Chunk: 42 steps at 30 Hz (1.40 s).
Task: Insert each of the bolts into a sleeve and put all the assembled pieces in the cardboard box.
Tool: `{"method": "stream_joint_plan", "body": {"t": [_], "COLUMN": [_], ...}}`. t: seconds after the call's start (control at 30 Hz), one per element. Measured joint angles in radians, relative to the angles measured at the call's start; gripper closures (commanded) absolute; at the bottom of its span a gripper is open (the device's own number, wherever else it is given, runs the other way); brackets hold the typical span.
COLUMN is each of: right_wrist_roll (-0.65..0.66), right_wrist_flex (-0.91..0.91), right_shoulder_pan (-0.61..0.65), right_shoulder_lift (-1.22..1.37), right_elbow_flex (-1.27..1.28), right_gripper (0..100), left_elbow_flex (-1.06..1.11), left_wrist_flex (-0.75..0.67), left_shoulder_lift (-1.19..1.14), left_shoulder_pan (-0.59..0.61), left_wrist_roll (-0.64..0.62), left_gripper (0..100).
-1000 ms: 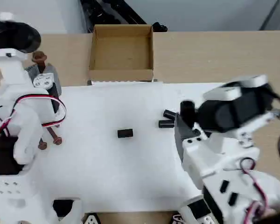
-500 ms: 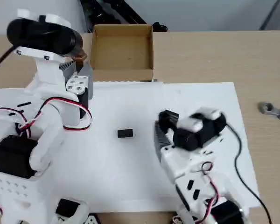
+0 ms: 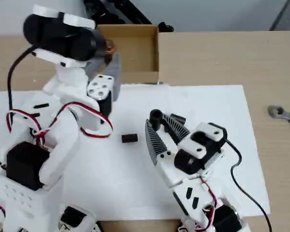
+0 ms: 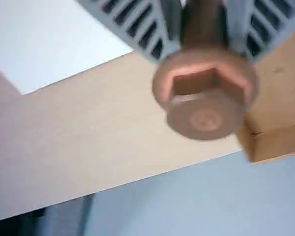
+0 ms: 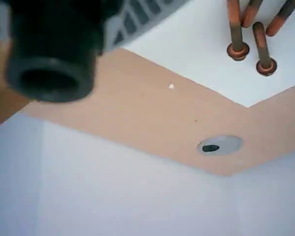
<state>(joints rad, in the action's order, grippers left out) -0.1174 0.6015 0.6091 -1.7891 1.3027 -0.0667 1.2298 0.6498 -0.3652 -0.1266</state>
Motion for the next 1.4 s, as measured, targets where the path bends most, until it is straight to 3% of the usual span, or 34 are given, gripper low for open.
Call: {"method": "stream_joint_plan", "body": {"t": [0.33, 0.8, 1.4], "right_wrist_roll": [0.002, 0.008, 0.008], "right_wrist_flex": [-0.061, -0.104, -0.104], "right_shoulder_pan": [0.014, 0.052, 0.052], "right_shoulder_lift": [0.000, 0.000, 0.000], "right_elbow_flex": [0.063, 0.072, 0.072], "right_gripper": [98.5, 98.5, 98.5], "left_elbow_flex": [0.000, 0.000, 0.000], "left_wrist_flex": [-0.061, -0.012, 0.063], "left_shoulder_lift": [0.000, 0.000, 0.000], "left_shoulder_pan": [-0.158, -0.183, -0.270], "left_wrist_roll": [-0.080, -0.187, -0.193], "left_gripper": [99, 99, 99]}}
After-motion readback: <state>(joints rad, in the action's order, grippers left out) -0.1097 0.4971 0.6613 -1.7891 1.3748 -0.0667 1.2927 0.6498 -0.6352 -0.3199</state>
